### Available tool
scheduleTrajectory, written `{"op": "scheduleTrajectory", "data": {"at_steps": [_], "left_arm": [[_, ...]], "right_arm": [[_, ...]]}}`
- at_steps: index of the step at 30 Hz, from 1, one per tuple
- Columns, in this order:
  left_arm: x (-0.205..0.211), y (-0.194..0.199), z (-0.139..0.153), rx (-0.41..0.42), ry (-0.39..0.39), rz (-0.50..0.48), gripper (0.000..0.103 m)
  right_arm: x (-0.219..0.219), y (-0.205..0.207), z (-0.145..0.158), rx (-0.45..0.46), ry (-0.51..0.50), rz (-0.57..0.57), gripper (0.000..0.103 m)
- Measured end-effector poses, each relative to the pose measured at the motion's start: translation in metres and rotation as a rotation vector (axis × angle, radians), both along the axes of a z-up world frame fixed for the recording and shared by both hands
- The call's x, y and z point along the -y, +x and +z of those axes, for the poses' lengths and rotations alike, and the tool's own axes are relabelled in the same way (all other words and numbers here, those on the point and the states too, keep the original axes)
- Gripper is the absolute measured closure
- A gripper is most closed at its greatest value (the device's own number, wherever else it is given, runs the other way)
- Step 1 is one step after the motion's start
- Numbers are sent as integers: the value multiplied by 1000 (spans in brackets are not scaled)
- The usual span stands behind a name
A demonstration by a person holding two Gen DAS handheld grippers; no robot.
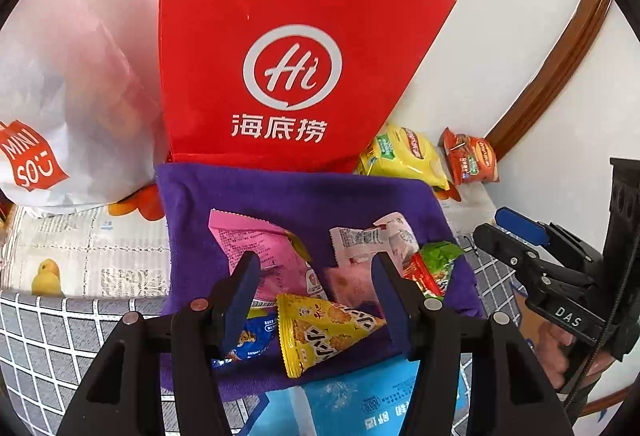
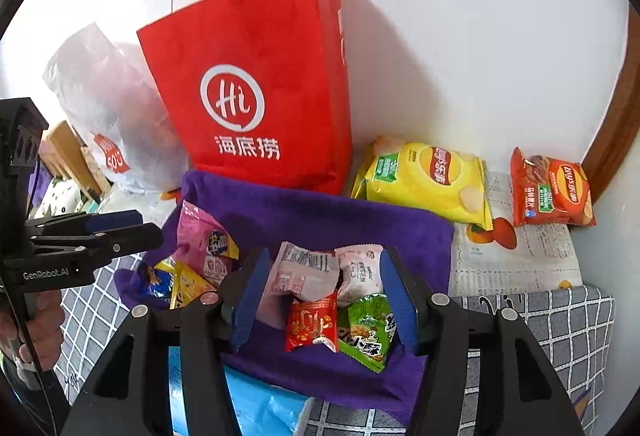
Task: Organize snacks
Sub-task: 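Open the left tool to release the pink packet onto the towel, then move both open tools back over the loose packets on the cover, then grasp the panda-print packet with the right tool while the left tool grasps the long pink-white stick packet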
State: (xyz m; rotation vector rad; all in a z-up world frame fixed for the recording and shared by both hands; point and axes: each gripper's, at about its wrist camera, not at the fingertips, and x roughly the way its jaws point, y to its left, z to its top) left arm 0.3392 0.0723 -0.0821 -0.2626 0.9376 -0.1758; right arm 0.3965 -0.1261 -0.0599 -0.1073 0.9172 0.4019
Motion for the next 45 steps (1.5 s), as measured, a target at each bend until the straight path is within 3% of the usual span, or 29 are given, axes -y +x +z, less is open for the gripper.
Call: {"op": "scheduleTrajectory", "data": {"at_steps": [5, 10, 14, 17, 19, 22, 26, 37, 42, 45], "left_arm": [[3, -8, 13, 31, 4, -16, 46], [8, -16, 25, 52, -8, -36, 46], [14, -28, 41, 62, -65, -75, 46], [20, -42, 62, 110, -61, -88, 46], [26, -55, 74, 157, -66, -111, 40], [35, -67, 84, 172, -41, -132, 39], [36, -87, 82, 153, -23, -147, 39], [-12, -138, 51, 66, 25, -47, 39], [-25, -157, 39, 42, 35, -33, 39], [-30, -166, 34, 35, 46, -35, 39]], "right_arm": [[3, -18, 5, 67, -52, -37, 46], [15, -43, 3, 11, -59, -51, 46], [28, -78, 1, 8, -61, -71, 48], [40, -110, -4, -12, -43, -86, 53], [45, -129, -8, -38, -33, -93, 56], [49, -153, -12, -62, -23, -86, 56], [42, -183, -16, -84, -2, -38, 56], [-23, -216, -33, -110, 128, 202, 55], [-39, -208, -56, -237, 160, 263, 55], [-41, -214, -66, -291, 125, 284, 55]]}}
